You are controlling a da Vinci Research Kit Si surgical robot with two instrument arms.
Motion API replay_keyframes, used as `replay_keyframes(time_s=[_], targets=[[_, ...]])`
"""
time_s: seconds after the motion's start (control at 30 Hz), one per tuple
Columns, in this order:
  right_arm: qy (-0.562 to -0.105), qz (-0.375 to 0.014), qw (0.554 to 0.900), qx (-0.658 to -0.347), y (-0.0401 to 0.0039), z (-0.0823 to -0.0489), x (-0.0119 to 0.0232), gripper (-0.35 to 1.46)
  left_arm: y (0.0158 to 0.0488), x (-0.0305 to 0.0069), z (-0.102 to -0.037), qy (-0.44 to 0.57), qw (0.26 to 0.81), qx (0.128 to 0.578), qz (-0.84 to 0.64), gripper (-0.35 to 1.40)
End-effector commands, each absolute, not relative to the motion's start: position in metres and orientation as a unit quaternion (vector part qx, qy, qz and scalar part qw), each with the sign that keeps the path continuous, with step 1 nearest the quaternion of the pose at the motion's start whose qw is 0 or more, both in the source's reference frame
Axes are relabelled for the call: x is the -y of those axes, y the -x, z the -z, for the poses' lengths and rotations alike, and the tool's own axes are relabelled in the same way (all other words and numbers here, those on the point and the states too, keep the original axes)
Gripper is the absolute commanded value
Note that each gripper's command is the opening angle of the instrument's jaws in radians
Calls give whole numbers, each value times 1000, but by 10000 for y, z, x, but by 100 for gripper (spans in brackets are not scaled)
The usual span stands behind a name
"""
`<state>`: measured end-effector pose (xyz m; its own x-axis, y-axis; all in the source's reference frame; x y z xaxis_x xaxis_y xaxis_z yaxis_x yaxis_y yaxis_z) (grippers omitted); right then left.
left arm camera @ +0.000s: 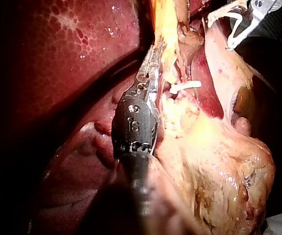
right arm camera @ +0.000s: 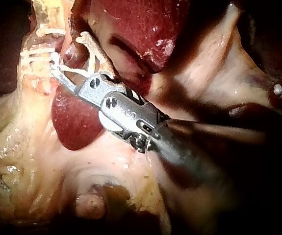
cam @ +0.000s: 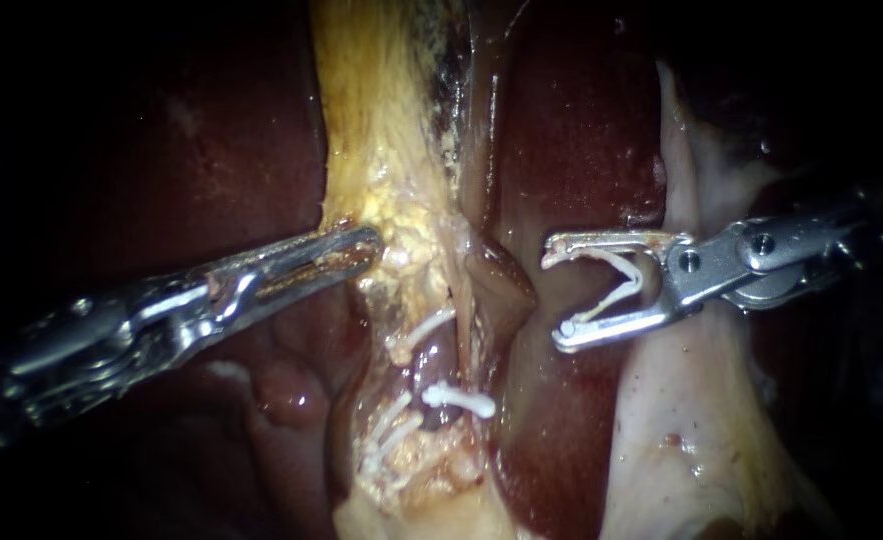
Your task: Clipping second clip right tube
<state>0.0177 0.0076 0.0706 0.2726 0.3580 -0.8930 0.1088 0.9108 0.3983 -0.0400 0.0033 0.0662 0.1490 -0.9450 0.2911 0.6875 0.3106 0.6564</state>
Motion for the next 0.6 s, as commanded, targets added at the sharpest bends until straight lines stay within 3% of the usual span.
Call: replay_keyframes(time_s=[0.03, 0.1, 0.2, 0.6], targets=[[-195, -80, 774, -597, -177, -706, -76, 60, 399, -34, -661, -188, 734, 341, 556, -35], [-193, -77, 774, -598, -178, -708, -73, 60, 397, -36, -655, -190, 734, 341, 556, -35], [-216, -106, 770, -592, -184, -716, -62, 60, 390, -43, -638, -194, 733, 339, 556, -35], [-287, -145, 762, -562, -238, -785, -6, 60, 364, -52, -573, -184, 718, 356, 569, -35]])
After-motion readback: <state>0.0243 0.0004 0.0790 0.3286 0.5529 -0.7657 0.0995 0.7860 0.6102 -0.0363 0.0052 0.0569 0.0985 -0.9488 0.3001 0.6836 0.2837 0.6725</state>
